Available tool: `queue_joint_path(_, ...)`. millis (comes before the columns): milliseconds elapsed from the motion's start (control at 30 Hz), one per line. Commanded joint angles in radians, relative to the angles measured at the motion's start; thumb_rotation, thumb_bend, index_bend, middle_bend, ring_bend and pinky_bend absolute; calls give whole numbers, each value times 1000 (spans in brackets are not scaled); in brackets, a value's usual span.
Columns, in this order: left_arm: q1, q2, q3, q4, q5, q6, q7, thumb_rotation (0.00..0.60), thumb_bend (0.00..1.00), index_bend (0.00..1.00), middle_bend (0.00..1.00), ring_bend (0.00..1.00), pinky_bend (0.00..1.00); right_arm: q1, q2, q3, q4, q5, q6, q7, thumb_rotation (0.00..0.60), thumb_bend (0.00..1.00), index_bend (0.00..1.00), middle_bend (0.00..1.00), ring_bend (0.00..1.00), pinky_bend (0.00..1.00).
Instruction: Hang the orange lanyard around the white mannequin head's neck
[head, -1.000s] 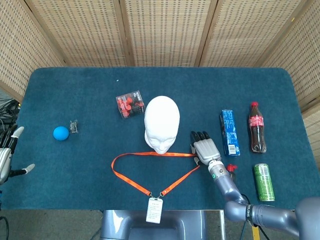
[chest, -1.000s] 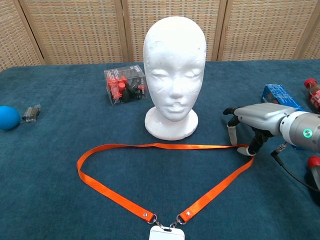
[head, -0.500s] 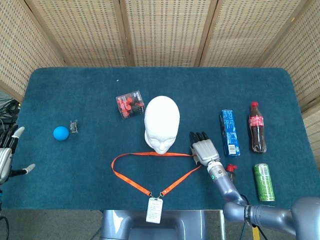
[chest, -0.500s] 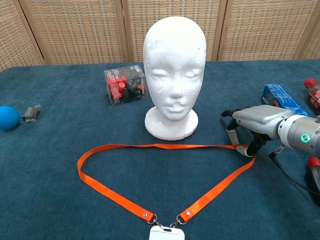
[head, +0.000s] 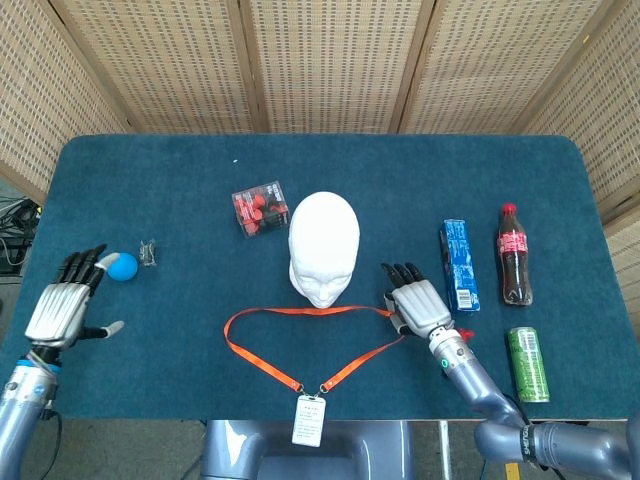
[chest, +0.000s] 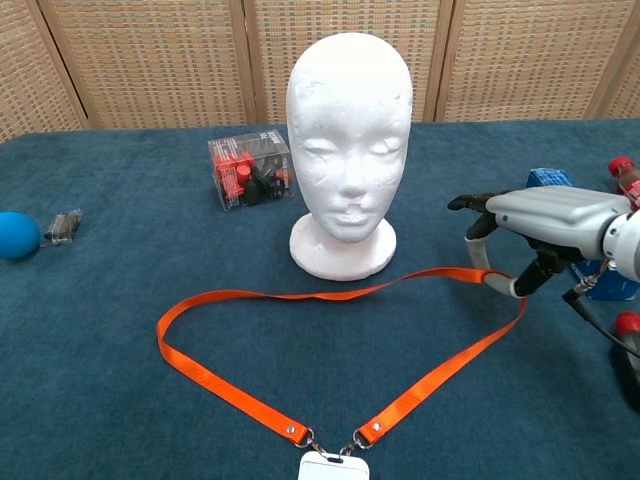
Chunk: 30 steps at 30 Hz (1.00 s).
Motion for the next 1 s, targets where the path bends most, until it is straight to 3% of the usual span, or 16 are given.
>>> queue_joint_path(33, -130, -114, -38, 20, -17, -141, 91, 600, 28, 213, 0, 0, 0, -10, 25, -4, -31, -25, 5, 20, 600, 720, 660, 0, 0, 0)
queue_joint_path(200, -219, -219, -58, 56, -72, -232, 170, 600, 165, 319, 0, 0, 0, -10, 34, 1, -44, -34, -2, 38, 600, 720, 664, 0, 0, 0)
queue_joint_path(500, -336, -390, -76, 176, -160, -325, 252, 600, 297, 413, 0, 0, 0, -8, 40, 2, -34, -47, -27, 65, 600, 722, 668, 0, 0, 0)
queue_joint_path(1000, -385, -494, -38, 284, -206, -355, 266, 600, 313, 494, 0, 0, 0, -7, 28, 3, -5, -58, -45, 87, 600, 721, 674, 0, 0, 0)
